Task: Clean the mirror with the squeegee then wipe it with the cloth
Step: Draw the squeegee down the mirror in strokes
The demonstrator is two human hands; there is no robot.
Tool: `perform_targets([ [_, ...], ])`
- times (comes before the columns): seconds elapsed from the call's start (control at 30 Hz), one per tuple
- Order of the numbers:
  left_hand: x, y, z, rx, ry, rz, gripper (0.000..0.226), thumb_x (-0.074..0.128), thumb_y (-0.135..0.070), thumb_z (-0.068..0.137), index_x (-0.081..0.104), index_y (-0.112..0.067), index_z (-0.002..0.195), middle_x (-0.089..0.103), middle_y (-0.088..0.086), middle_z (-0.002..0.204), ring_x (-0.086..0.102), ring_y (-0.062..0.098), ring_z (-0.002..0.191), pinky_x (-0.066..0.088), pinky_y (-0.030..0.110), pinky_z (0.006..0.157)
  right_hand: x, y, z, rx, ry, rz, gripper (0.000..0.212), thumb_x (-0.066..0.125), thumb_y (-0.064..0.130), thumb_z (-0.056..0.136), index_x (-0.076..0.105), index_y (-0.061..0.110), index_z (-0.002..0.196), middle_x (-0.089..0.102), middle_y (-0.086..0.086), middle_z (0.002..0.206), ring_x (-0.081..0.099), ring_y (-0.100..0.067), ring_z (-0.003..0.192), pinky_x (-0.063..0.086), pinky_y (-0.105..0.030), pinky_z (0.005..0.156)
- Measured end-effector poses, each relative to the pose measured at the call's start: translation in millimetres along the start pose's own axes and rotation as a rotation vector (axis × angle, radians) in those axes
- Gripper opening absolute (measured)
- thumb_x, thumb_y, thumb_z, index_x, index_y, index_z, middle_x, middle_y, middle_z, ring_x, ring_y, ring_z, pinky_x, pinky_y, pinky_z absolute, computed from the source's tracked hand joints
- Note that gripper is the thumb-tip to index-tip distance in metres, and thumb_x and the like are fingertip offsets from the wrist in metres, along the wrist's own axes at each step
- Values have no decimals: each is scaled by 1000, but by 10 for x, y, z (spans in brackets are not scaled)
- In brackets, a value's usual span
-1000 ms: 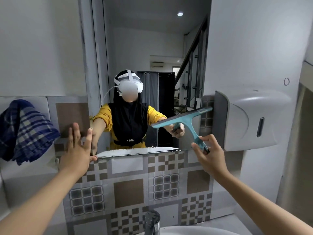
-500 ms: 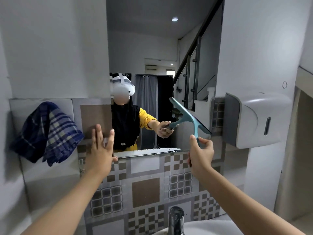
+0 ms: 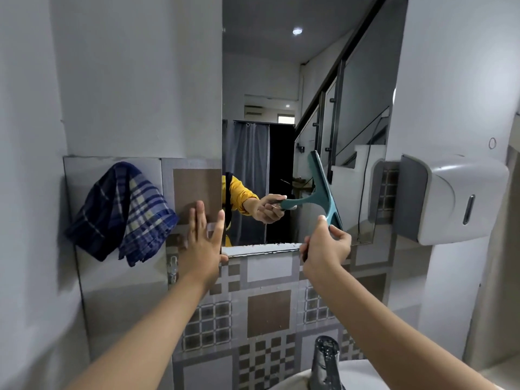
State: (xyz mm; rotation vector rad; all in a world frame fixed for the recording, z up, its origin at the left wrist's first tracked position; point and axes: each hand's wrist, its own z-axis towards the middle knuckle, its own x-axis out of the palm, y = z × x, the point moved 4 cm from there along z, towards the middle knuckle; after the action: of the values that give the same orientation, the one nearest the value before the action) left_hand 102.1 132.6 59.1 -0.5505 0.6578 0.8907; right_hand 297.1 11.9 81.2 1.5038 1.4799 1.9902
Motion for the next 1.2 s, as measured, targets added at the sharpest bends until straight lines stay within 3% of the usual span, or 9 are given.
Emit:
perform_targets([
  [0.2,-32,12,-82,139,-145,19,109,84,-28,63,17,-17,149,-4,22,155,1,42,142,46,51,93,241,-214,-473,-144,230,-168,17,61,28,92,46,22,95,54,-12,72,44,-12,31,35,-23,33],
  [0.4,-25,91,-178,145,-164,30,99,86,-32,59,35,-18,143,12,25,154,22,42,138,53,46,84,304,-305,-606,-244,278,-246,18,61,30,92,44,25,91,55,-12,70,44,-17,33,35,-19,31],
  [0.47,2,108,-211,164,-176,54,97,86,-31,59,37,-16,142,17,27,152,25,42,137,50,45,88,268,-385,-574,-306,304,-292,19,63,35,89,45,30,90,55,-13,71,47,-18,37,42,-25,35],
  [0.57,26,122,-218,197,-206,73,89,84,-27,63,41,-13,140,19,28,151,24,42,137,42,44,97,183,-492,-542,-447,330,-457,24,63,55,76,46,42,87,62,-12,84,58,-30,61,57,-45,53],
  [0.7,31,143,-198,170,-198,120,78,83,-28,64,49,-12,133,22,27,150,29,43,135,44,48,95,13,-438,-377,-624,382,-563,22,69,30,87,47,28,87,59,-2,70,45,-16,48,42,-31,43],
  [0.9,95,198,-195,202,-237,141,76,77,-29,72,43,-14,138,22,25,151,23,40,138,30,47,104,-193,-276,6,-834,462,-704,23,72,26,84,53,24,98,57,-13,57,32,-9,39,29,-28,39],
  [1.0,121,213,-217,221,-251,140,73,74,-30,76,40,-14,140,22,24,151,23,39,138,32,48,105,-269,-210,148,-895,487,-758,25,72,27,84,55,19,101,51,-6,49,32,-12,39,30,-29,38],
  [1.1,132,219,-223,226,-243,151,71,71,-30,79,39,-14,140,21,25,151,22,40,139,31,48,105,-325,-146,236,-967,519,-799,29,73,26,83,56,13,103,61,-2,59,41,-15,37,42,-35,35],
  [1.2,124,214,-217,214,-223,175,71,70,-31,79,38,-14,141,22,25,151,23,39,139,31,46,103,-400,-78,366,-1031,546,-852,30,72,26,83,58,10,103,51,11,52,38,-9,36,40,-30,36],
])
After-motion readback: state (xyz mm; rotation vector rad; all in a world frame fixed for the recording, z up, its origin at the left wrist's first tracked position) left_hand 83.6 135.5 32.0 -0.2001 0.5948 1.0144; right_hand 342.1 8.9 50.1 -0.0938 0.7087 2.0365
